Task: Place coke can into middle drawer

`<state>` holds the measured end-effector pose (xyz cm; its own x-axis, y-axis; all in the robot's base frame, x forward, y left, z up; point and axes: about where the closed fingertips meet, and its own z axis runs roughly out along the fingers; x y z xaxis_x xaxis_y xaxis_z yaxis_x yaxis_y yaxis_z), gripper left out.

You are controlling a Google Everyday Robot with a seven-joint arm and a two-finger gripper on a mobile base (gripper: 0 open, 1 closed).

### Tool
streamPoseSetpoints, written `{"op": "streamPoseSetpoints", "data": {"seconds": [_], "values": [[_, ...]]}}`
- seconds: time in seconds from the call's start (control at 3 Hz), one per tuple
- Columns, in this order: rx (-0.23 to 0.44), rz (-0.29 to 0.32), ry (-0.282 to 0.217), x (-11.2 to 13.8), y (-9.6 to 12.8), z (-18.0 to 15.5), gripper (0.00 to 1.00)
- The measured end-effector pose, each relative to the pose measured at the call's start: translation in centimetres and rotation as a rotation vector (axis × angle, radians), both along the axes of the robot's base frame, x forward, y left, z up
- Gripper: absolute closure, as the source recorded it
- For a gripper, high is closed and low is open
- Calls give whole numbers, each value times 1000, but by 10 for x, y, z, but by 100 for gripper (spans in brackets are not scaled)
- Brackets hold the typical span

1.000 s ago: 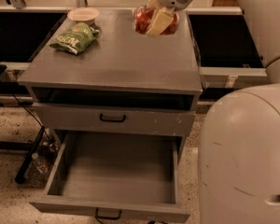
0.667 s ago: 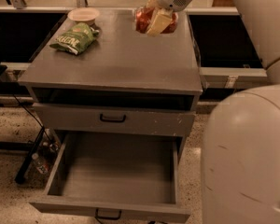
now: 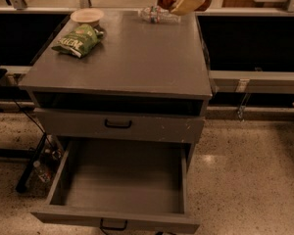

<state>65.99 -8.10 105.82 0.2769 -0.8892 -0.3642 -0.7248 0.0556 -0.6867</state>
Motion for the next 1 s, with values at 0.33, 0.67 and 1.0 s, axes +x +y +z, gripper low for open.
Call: {"op": "streamPoseSetpoints", "data": {"seconds": [0.33, 0.67, 1.0], "values": [[-16, -9, 4, -41, 1, -19, 100], [-54, 3, 78, -52, 4, -64, 100], [-34, 9, 72, -47, 4, -58, 100]]}}
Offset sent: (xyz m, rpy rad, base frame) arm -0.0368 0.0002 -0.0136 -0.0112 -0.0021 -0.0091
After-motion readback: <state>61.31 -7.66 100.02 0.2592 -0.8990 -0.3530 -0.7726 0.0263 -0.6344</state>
